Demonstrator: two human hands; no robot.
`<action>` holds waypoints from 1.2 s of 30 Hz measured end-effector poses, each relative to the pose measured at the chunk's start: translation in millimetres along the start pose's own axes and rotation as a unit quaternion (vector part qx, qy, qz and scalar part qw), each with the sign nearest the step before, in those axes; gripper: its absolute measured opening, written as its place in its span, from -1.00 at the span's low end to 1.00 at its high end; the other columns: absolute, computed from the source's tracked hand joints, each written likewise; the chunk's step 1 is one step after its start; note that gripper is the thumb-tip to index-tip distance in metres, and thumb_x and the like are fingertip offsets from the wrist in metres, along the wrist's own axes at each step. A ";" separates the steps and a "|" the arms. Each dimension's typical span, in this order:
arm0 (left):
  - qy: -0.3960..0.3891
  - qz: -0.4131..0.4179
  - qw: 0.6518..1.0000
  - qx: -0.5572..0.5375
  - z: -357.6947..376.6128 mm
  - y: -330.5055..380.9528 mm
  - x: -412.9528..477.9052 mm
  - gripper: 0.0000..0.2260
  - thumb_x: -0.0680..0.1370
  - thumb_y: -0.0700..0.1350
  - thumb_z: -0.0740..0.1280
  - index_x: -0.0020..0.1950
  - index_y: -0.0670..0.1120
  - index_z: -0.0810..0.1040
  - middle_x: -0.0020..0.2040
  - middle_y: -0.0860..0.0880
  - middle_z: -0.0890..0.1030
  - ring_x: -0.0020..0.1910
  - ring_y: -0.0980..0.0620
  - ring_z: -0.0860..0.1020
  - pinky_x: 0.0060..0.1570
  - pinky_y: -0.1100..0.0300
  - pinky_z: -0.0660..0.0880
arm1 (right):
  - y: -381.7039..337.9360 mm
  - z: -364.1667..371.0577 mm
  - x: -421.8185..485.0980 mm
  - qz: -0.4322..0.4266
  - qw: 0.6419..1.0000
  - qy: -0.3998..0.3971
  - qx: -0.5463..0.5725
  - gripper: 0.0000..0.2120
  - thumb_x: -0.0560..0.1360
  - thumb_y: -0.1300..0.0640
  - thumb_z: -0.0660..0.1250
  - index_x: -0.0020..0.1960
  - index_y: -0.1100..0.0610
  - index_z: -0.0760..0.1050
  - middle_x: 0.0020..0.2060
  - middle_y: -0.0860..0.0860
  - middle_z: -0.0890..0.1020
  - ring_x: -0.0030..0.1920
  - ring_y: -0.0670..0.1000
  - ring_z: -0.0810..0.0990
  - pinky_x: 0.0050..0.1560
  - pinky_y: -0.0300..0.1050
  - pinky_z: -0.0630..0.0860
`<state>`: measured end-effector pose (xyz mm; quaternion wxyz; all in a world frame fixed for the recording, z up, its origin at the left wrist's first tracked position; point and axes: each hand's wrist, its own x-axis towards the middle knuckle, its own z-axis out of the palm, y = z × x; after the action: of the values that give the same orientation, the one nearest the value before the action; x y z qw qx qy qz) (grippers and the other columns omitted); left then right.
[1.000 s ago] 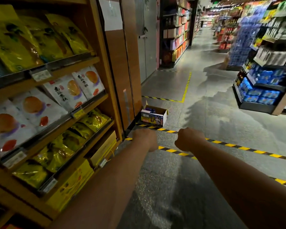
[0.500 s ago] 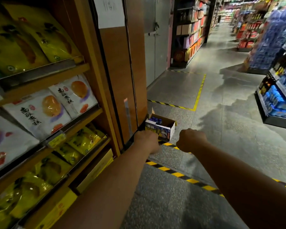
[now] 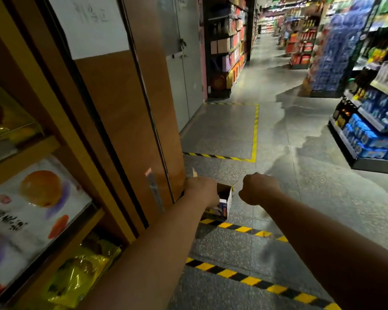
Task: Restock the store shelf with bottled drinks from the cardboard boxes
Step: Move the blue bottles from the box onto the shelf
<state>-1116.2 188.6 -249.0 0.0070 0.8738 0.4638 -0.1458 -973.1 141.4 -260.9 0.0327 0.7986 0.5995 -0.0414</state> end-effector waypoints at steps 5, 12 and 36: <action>-0.018 0.001 1.000 -0.001 -10.4 -10.1 81.1 -0.72 0.55 -0.02 0.22 0.20 -0.10 0.48 0.13 -0.13 0.51 0.07 -0.14 0.50 0.01 0.04 0.48 | 16.8 0.7 75.3 0.012 1.000 -0.007 0.007 -0.73 0.47 0.03 0.23 0.11 0.10 0.51 0.04 0.06 0.59 0.03 0.09 0.60 -0.14 -0.13 0.40; -0.022 -0.011 1.000 0.007 -34.7 0.1 204.1 -0.75 0.56 -0.06 0.21 0.18 -0.11 0.52 0.10 -0.12 0.54 0.01 -0.12 0.52 -0.15 0.11 0.37 | 62.6 -1.1 200.7 0.002 1.000 -0.020 -0.004 -0.84 0.47 0.07 0.22 -0.01 0.08 0.50 -0.01 0.04 0.59 -0.01 0.07 0.59 -0.16 -0.13 0.40; -0.041 -0.130 0.988 -0.074 -73.1 -71.8 507.6 -0.68 0.58 0.01 0.20 0.28 -0.09 0.45 0.25 -0.13 0.50 0.19 -0.14 0.49 0.04 0.06 0.41 | 85.6 -13.7 538.8 -0.122 0.989 -0.054 -0.066 -0.93 0.43 0.12 0.22 -0.13 0.07 0.48 -0.06 0.01 0.60 -0.07 0.04 0.60 -0.24 -0.14 0.40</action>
<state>-888.8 650.7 -302.9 0.0716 0.7966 0.5820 -0.1466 -740.9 633.4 -303.9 0.1122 0.7123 0.6912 -0.0488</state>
